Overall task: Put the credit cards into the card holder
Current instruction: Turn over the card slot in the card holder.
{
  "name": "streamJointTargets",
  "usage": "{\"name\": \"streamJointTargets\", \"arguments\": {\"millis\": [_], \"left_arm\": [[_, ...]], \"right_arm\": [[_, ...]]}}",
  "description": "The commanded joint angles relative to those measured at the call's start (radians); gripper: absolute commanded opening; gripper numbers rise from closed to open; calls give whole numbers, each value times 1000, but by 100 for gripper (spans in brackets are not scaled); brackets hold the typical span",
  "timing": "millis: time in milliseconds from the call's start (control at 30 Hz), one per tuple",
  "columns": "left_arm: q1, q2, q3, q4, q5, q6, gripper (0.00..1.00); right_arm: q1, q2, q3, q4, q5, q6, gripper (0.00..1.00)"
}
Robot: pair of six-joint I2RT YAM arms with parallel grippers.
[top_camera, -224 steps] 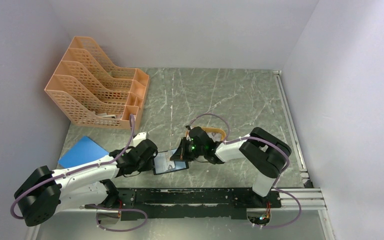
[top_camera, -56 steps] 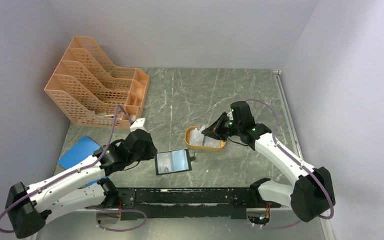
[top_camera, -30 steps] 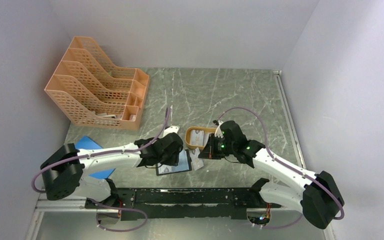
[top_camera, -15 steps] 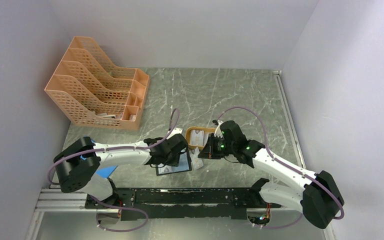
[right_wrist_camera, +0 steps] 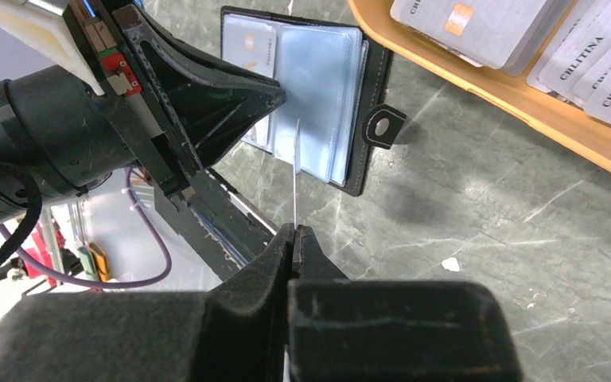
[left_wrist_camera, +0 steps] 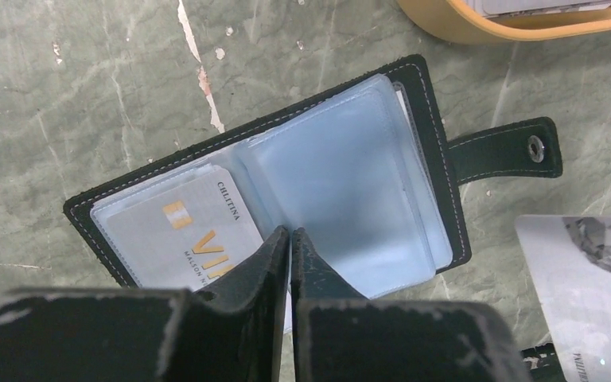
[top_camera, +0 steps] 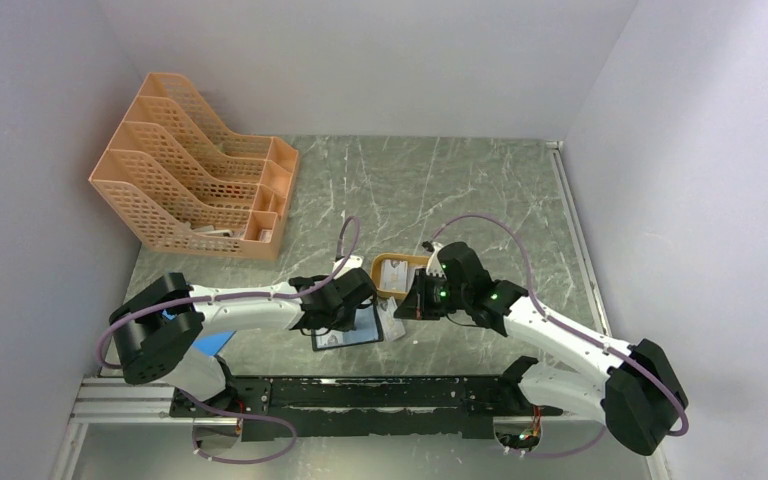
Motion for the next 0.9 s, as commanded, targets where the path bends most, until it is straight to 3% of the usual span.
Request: {"name": "streamJointTargets", "arguments": {"millis": [0,100,867], "left_arm": [[-4,3,-20,-8,-41,-7,9],[-3,-3,-31,-4,-45,-6,5],[-3,-20,-86,19,-39,-14,5]], "right_arm": [[26,20,-13,32,-11,-11,0],[38,42,-13,29,-5,-6,0],[57,166,-37,105,-53,21,0]]}}
